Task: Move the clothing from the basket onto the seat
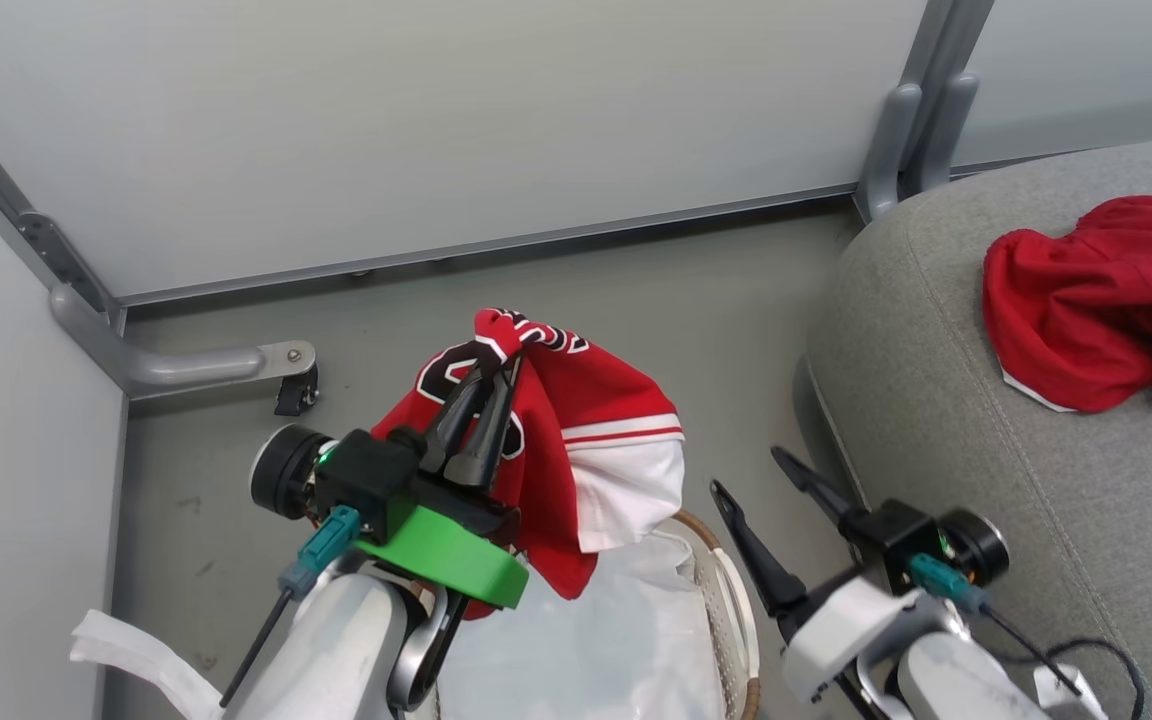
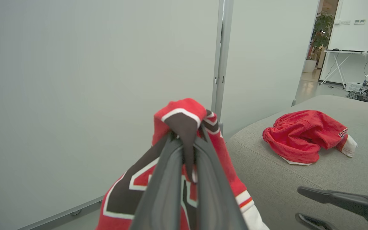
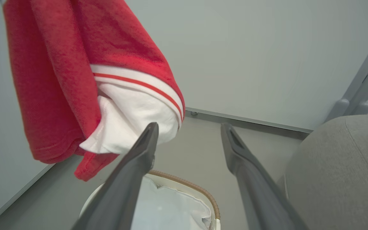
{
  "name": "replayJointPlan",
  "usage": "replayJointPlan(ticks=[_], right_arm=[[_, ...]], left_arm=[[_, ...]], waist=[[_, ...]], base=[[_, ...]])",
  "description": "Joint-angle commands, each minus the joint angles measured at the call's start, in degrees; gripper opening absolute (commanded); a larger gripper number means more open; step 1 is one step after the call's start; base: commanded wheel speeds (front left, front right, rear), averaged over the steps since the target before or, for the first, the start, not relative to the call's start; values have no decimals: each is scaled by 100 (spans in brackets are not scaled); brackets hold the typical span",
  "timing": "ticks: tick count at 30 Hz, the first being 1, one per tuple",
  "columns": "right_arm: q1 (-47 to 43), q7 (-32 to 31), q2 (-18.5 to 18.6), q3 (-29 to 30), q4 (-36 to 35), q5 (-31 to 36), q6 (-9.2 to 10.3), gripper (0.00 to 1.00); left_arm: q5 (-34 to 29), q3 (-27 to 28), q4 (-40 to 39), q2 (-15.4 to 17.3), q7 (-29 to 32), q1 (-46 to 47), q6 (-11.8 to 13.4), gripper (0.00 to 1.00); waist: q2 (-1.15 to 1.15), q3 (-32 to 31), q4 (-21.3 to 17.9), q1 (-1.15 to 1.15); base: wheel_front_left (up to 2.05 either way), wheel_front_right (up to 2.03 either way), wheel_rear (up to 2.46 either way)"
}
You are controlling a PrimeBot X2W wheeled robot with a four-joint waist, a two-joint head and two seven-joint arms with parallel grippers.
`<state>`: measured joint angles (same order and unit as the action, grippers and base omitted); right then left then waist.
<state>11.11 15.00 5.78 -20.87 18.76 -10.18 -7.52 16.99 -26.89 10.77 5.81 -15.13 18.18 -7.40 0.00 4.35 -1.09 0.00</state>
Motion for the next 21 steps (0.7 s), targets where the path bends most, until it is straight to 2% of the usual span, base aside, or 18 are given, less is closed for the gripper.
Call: replayJointPlan(ticks=[1, 8, 13, 17, 21], right_arm=[[235, 27, 162, -207, 9, -77, 6, 100], [1422, 27, 828, -1498, 327, -578, 7, 100], [2333, 27, 1378, -2907, 641, -1346, 7, 100], [2954, 27, 1681, -3669, 703, -1865, 7, 100], [3403, 27, 1834, -4285, 777, -2268, 7, 100]], left_arm=[[-37, -16, -37, -22, -2, -39, -15, 0], [-4, -211, -32, -56, -2, 60, -15, 0], [96, -396, 9, -99, -2, 154, -15, 0], [110, -572, 12, -120, -2, 201, -15, 0], [138, -740, -7, -127, -2, 288, -15, 0]], waist=[[0, 24, 28, 0], [0, 96, 178, 0], [0, 130, 339, 0], [0, 161, 438, 0], [0, 186, 524, 0]], base=[[0, 0, 0], [0, 0, 0], [0, 0, 0], [0, 0, 0], [0, 0, 0]])
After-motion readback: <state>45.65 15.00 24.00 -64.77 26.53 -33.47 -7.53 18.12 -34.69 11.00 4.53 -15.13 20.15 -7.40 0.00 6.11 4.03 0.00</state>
